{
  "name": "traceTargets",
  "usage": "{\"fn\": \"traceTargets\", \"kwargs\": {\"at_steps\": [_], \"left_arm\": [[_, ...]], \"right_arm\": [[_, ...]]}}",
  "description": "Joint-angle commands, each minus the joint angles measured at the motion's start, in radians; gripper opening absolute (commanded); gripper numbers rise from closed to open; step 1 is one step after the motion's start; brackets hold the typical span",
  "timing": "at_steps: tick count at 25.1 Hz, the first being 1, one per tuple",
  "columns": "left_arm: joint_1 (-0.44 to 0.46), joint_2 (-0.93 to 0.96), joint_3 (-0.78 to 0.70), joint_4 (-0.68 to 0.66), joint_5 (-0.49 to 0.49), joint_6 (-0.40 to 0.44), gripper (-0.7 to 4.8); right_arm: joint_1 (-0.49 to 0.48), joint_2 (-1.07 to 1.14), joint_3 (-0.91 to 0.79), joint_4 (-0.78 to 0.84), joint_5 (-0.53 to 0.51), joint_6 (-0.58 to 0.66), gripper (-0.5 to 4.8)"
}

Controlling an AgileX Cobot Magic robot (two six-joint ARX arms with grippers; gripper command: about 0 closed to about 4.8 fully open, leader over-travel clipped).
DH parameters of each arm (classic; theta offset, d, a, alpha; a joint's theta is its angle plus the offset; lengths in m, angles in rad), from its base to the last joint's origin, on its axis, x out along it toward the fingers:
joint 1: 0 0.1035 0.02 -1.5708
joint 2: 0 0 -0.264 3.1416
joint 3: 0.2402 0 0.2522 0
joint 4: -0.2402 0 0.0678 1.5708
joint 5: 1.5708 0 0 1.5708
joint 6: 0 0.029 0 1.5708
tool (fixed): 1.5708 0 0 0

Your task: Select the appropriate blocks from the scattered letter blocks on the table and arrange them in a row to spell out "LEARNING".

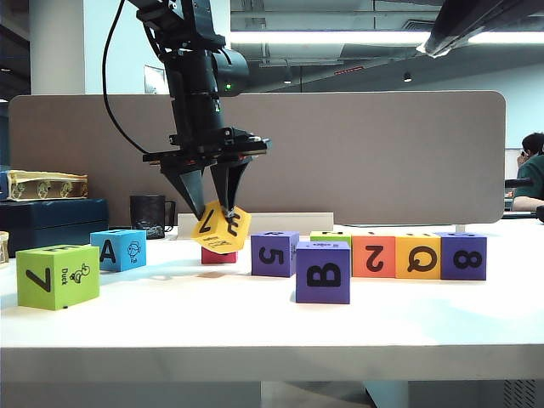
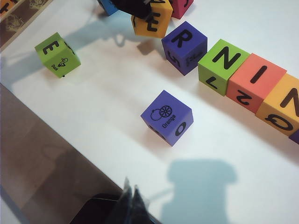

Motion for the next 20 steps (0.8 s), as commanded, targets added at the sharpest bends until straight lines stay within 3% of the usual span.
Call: {"fn": "traceTargets", "kwargs": {"at_steps": [1, 15, 20], "left_arm": [[-0.006, 0.007, 0.003, 0.023, -0.027, -0.012, 1.43], [-0.040, 0.080, 0.003, 0.062, -0.019, -0.069, 1.57], [-0.040, 0.074, 0.005, 0.005, -0.019, -0.069, 2.63]], "right_arm": [[0.001, -0.002, 0.004, 0.017, -0.006, -0.003, -0.01], [0.001, -0.002, 0.004, 0.017, -0.005, -0.003, -0.02], [0.001, -0.002, 0.004, 0.019, -0.004, -0.003, -0.02]]}}
